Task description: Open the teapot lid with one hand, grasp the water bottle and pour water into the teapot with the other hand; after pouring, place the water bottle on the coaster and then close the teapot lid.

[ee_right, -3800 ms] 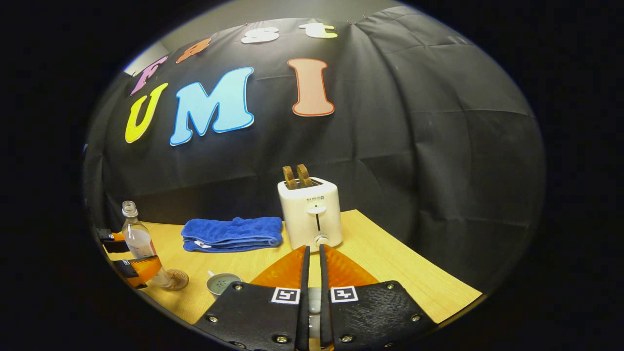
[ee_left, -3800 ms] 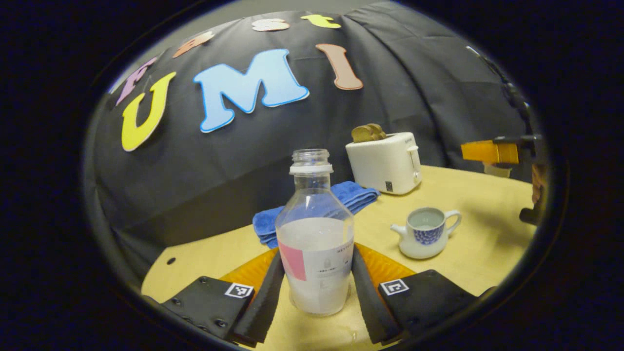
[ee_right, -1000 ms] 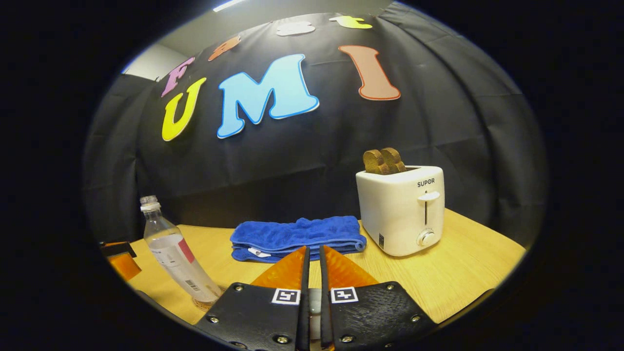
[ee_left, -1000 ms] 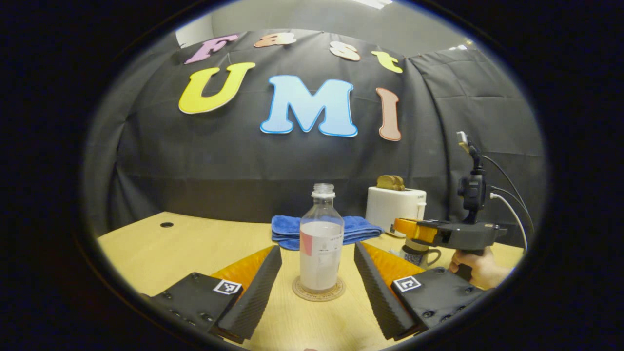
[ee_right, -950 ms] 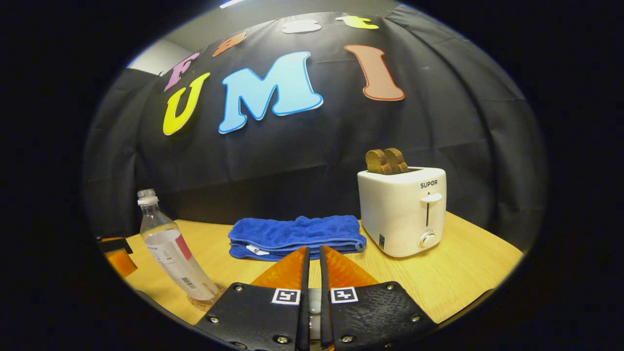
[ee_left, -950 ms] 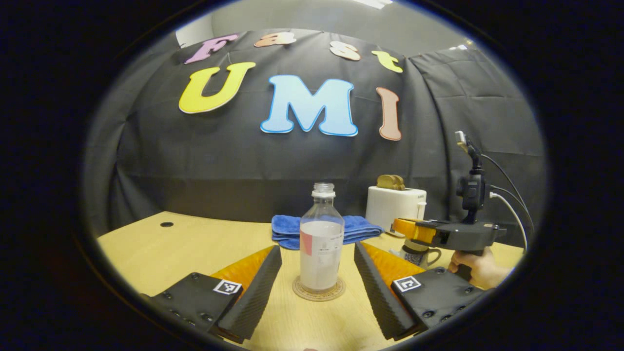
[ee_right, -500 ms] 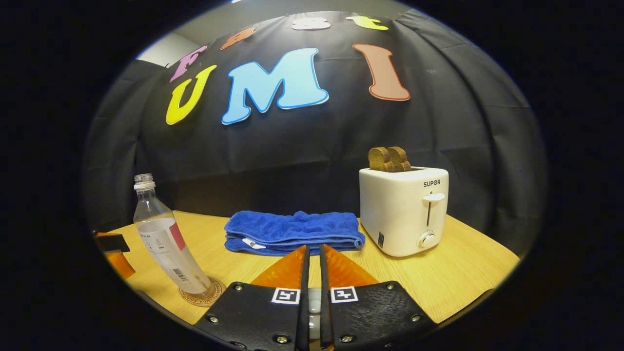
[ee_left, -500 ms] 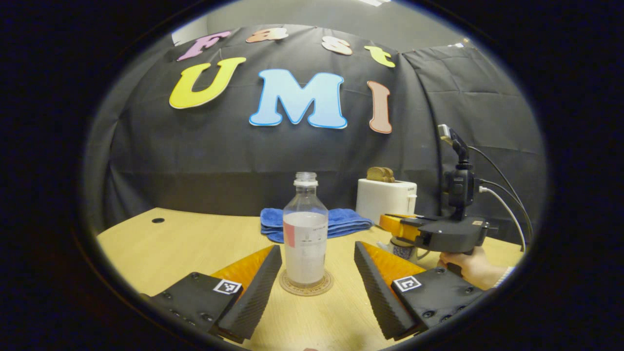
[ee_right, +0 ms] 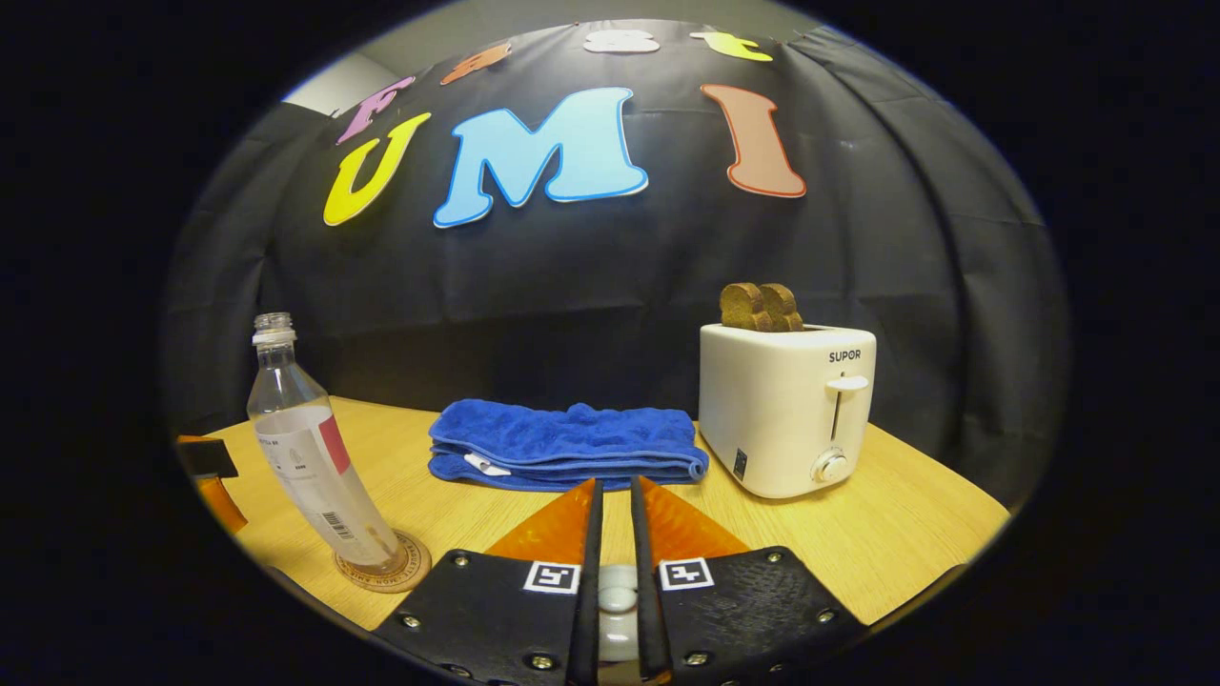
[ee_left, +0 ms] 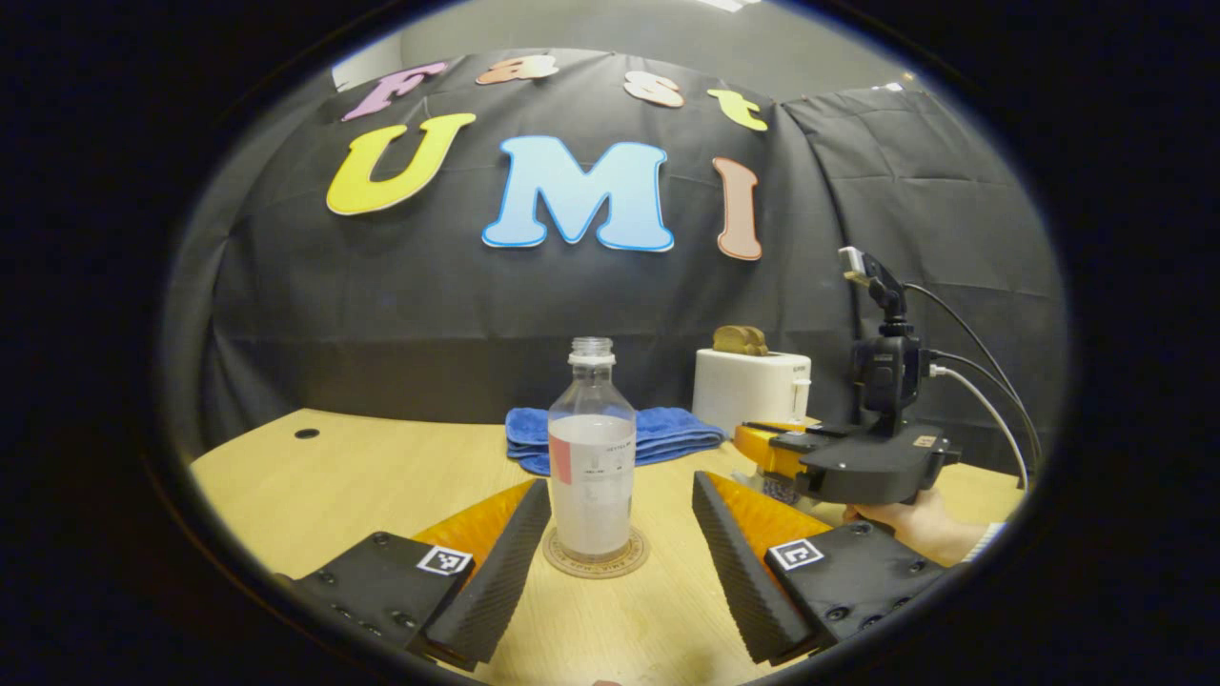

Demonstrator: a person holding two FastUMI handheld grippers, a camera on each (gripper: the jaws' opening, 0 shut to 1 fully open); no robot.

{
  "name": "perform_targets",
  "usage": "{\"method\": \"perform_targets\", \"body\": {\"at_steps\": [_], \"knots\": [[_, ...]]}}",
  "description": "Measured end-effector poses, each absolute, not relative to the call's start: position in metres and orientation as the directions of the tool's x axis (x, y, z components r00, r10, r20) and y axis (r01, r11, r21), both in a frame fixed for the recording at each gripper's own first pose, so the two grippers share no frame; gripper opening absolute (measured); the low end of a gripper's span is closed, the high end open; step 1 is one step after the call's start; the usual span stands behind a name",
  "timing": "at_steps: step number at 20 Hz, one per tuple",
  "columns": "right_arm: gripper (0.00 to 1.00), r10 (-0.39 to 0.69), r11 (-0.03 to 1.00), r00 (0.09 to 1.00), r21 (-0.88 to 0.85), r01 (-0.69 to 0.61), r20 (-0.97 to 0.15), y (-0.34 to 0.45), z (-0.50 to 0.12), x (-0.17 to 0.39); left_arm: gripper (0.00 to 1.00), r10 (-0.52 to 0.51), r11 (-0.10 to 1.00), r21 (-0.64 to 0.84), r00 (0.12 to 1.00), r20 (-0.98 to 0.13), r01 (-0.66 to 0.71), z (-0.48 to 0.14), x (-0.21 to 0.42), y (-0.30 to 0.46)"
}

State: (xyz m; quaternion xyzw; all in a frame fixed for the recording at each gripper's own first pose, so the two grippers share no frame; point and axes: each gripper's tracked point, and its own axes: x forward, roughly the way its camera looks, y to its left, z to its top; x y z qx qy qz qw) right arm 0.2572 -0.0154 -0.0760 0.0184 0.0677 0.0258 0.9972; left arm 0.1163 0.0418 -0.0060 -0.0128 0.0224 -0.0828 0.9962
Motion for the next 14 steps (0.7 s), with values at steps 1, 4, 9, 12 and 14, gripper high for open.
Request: {"method": "perform_targets", "body": {"at_steps": [1, 4, 9, 12, 14], "knots": [[0.19, 0.058, 0.998, 0.990, 0.034, -0.054, -0.130, -0.012, -0.073, 0.255, 1.00, -0.169, 0.985, -0.028, 0.985, -0.044, 0.168, -0.007, 0.116, 0.041], [0.35, 0.040, 0.999, 0.993, 0.021, -0.038, -0.109, -0.012, -0.061, 0.245, 1.00, -0.176, 0.984, -0.017, 0.984, -0.034, 0.176, -0.001, 0.112, 0.038], [0.62, 0.009, 1.000, 0.997, 0.007, -0.008, -0.078, -0.014, -0.033, 0.202, 1.00, -0.165, 0.986, 0.024, 0.986, 0.035, 0.165, 0.027, 0.107, 0.040], [0.86, -0.001, 0.999, 0.999, 0.037, 0.003, -0.045, -0.013, -0.016, 0.162, 1.00, -0.152, 0.988, 0.038, 0.987, 0.044, 0.150, 0.036, 0.095, 0.040], [0.92, -0.023, 1.000, 0.999, 0.017, 0.023, -0.031, -0.017, -0.007, 0.134, 1.00, -0.141, 0.990, 0.041, 0.988, 0.056, 0.139, 0.040, 0.084, 0.036]]}}
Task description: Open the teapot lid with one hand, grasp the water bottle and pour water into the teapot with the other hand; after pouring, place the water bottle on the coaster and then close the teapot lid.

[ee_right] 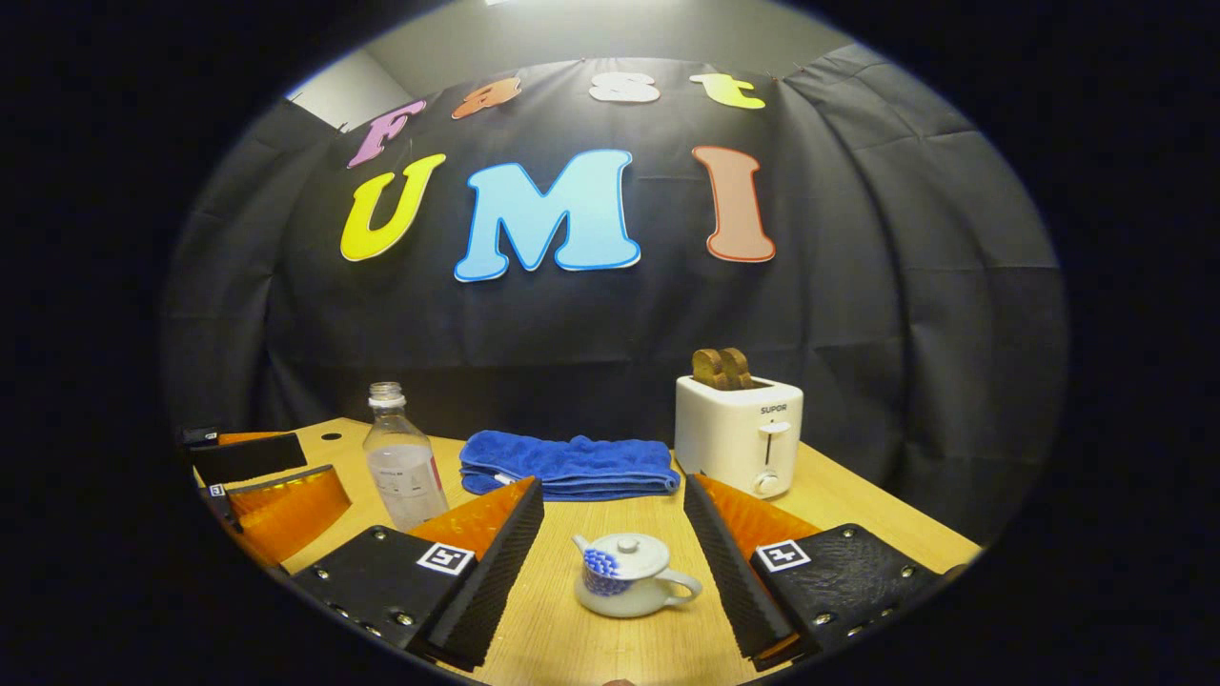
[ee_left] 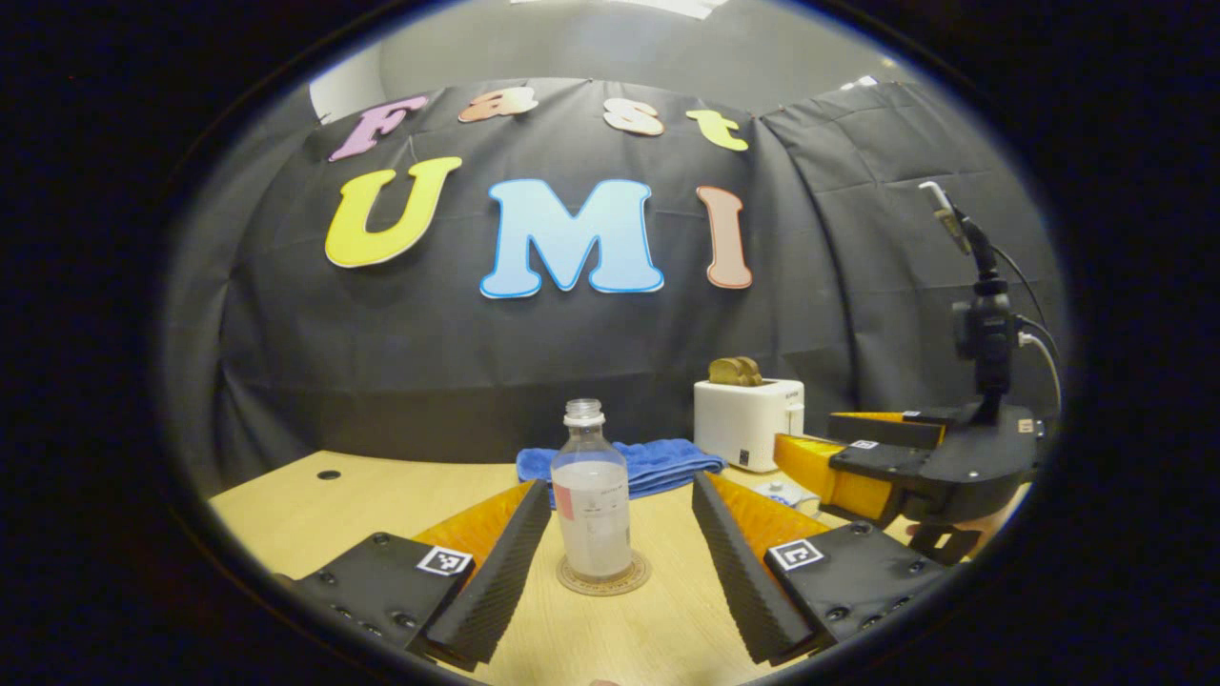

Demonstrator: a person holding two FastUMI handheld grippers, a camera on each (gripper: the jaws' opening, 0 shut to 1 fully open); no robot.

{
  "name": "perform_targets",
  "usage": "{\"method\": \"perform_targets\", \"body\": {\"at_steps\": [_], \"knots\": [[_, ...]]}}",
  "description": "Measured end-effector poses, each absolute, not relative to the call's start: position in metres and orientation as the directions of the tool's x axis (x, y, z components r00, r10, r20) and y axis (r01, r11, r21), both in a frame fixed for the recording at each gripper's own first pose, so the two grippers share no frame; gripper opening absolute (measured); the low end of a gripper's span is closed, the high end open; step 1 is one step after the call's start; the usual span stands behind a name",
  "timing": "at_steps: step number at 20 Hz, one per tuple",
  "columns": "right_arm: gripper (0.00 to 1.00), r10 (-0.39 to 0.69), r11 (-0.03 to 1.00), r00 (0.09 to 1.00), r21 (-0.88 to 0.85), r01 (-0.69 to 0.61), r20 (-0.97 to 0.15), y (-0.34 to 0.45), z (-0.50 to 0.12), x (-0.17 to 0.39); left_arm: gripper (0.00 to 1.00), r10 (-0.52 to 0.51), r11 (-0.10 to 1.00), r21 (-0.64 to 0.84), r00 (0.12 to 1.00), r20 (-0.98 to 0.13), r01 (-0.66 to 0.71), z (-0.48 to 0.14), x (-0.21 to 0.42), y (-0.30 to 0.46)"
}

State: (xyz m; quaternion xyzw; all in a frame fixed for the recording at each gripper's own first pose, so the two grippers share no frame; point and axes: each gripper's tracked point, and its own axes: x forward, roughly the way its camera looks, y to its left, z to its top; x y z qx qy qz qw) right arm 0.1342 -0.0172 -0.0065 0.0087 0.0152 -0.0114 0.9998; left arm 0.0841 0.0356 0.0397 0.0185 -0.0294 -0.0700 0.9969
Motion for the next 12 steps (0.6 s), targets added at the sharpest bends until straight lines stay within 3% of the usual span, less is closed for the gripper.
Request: {"method": "perform_targets", "body": {"at_steps": [12], "knots": [[0.92, -0.067, 0.998, 0.998, -0.021, 0.067, -0.005, -0.020, 0.019, 0.015, 1.00, -0.121, 0.992, 0.031, 0.992, 0.042, 0.120, 0.039, 0.013, 0.013]]}}
